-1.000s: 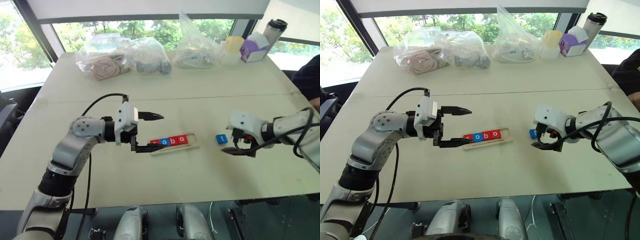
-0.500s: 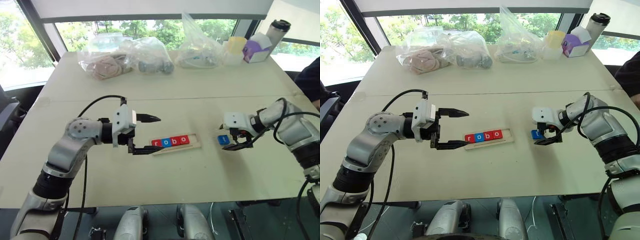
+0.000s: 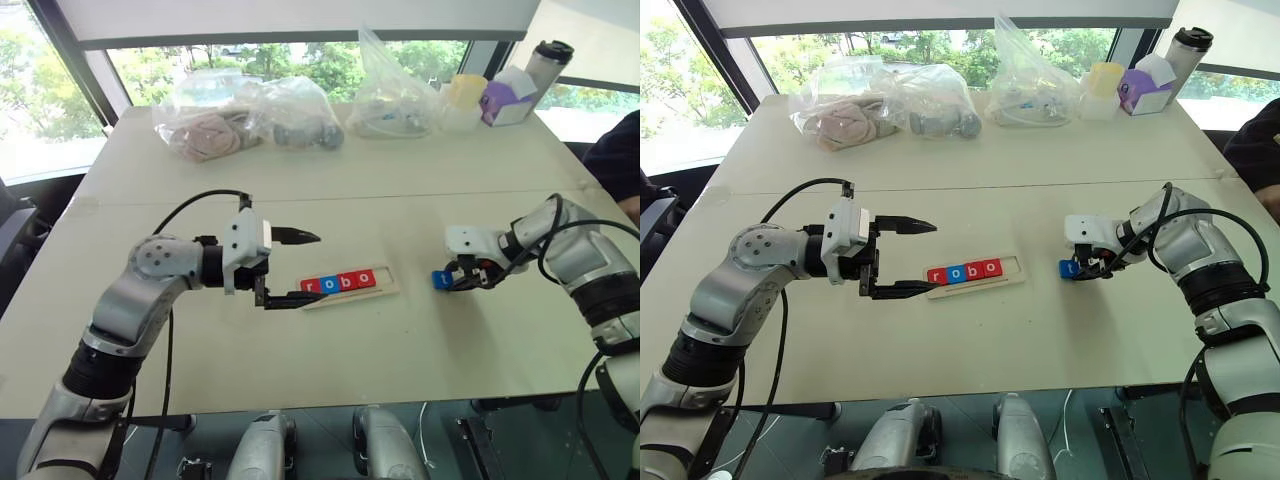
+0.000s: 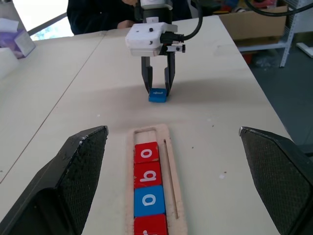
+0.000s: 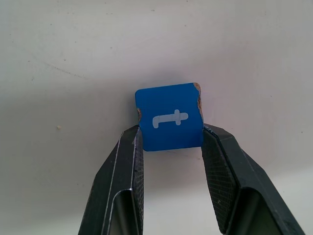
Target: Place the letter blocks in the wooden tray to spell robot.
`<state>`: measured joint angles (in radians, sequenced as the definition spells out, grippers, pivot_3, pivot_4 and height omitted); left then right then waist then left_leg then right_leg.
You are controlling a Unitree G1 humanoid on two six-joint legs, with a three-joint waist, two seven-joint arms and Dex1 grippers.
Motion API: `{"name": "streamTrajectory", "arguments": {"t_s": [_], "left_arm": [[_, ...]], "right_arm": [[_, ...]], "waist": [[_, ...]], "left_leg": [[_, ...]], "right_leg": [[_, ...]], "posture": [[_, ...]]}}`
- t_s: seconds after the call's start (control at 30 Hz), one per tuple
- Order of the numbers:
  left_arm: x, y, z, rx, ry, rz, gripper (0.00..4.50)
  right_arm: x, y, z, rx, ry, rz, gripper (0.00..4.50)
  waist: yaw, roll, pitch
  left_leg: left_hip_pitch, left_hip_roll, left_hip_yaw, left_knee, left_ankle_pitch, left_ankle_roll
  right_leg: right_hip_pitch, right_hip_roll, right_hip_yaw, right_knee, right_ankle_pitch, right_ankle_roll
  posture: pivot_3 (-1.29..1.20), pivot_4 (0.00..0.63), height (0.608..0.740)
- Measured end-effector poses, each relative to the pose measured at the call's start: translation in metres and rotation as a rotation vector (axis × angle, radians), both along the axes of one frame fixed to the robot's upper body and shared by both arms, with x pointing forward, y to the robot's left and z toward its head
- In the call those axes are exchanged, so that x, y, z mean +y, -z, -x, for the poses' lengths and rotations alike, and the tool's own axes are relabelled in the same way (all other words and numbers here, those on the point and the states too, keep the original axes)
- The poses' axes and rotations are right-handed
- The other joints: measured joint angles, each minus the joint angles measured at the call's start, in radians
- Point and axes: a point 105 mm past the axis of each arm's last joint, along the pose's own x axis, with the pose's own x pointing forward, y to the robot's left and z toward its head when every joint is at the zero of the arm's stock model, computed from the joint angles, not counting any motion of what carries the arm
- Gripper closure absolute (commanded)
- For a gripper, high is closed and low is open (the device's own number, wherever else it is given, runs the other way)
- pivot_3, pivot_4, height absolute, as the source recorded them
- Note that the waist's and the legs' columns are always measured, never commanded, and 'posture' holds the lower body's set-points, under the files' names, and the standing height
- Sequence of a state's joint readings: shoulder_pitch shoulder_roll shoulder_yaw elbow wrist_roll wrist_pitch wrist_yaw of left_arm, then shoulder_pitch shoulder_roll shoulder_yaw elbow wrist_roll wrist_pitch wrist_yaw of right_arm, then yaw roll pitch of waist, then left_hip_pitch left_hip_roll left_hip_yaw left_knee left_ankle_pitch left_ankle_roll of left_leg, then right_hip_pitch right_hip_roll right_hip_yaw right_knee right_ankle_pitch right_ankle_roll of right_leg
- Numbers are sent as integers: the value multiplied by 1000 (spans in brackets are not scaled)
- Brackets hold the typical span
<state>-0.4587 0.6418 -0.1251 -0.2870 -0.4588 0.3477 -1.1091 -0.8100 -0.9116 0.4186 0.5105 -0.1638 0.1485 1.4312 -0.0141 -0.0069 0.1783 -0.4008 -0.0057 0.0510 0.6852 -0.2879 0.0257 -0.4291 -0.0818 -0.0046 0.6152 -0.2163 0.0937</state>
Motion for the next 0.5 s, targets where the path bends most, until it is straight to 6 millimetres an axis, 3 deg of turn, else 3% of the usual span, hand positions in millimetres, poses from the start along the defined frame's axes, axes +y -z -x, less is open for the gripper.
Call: {"name": "streamTrajectory", "arguments": {"t_s": [0.13,0.37,0.5], "left_arm": [[1,0,0,0,-1,-2,0],[3,0,0,4,-5,-11,0],[3,1,0,10,-8,-12,0]], "right_arm": [[15,-7,-1,-25,-12,-3,3390],[77,-50,8,-63,-144,-158,3390],[89,-50,8,-67,-180,-161,3390]], "waist": [[-3,0,0],[2,0,0],[6,0,0]], "left_leg": [[0,0,0,0,0,0],[0,0,-1,0,0,-1],[-1,0,-1,0,0,-1]], "right_leg": [[-1,0,0,2,0,0],[-2,0,0,3,2,3],[-1,-1,-1,2,0,0]], "posture": [[0,150,740],[0,150,740],[0,150,740]]}}
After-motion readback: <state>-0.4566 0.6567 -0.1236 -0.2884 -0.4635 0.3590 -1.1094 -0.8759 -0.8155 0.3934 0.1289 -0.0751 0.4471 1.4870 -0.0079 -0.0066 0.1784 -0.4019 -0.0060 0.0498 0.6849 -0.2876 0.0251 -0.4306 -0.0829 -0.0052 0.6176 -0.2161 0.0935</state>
